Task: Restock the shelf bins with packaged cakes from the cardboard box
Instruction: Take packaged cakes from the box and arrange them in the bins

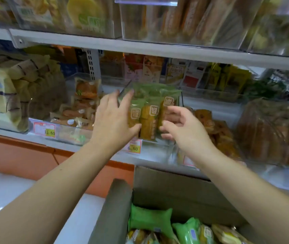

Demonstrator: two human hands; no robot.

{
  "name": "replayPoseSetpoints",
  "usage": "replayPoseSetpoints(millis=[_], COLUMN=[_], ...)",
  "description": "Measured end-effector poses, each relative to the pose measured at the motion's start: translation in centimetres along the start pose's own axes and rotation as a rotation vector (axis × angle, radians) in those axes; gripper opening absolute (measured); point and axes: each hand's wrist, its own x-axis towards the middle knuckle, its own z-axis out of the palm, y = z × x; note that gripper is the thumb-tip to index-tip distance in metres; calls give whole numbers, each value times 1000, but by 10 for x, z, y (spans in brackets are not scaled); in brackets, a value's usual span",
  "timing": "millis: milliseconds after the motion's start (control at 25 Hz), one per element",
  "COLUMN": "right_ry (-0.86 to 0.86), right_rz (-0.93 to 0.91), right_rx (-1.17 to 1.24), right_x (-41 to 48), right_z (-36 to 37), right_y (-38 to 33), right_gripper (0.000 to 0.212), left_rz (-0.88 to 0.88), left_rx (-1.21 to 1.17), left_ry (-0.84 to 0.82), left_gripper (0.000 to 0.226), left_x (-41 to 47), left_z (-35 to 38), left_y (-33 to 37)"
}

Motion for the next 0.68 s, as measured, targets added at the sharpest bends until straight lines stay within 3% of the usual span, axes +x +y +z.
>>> replayPoseSetpoints(millis=[80,120,200,240,320,440,560,680], right_ry=[33,50,31,-25,-265,-549,-538,-458], right_rz=[-42,-50,4,46,203,497,570,544], right_rx=[35,13,-89,-207,-550,-853,-911,-960], right_x=[-42,-60,-86,-93,-104,-133,-152,-152], right_z=[-21,-28,-37,-39,-41,-38,-21,-12], right_y=[17,34,83,114,179,254,285,294], right_gripper=[24,20,20,20,19,60,92,100], left_rz=[313,466,663,665,466,215,87,-78], left_rx=[-108,-168,-157,-105,5,72,-9,-111], left_ry=[208,174,-127,-339,-791,-1266,-1438,-1361], left_gripper=[52,38,27,28,36,46,47,62], left_x=[-42,-67,-107,-122,-147,-185,-222,-239], left_z=[0,5,24,39,75,124,152,164], left_y=[19,29,47,56,65,71,72,66])
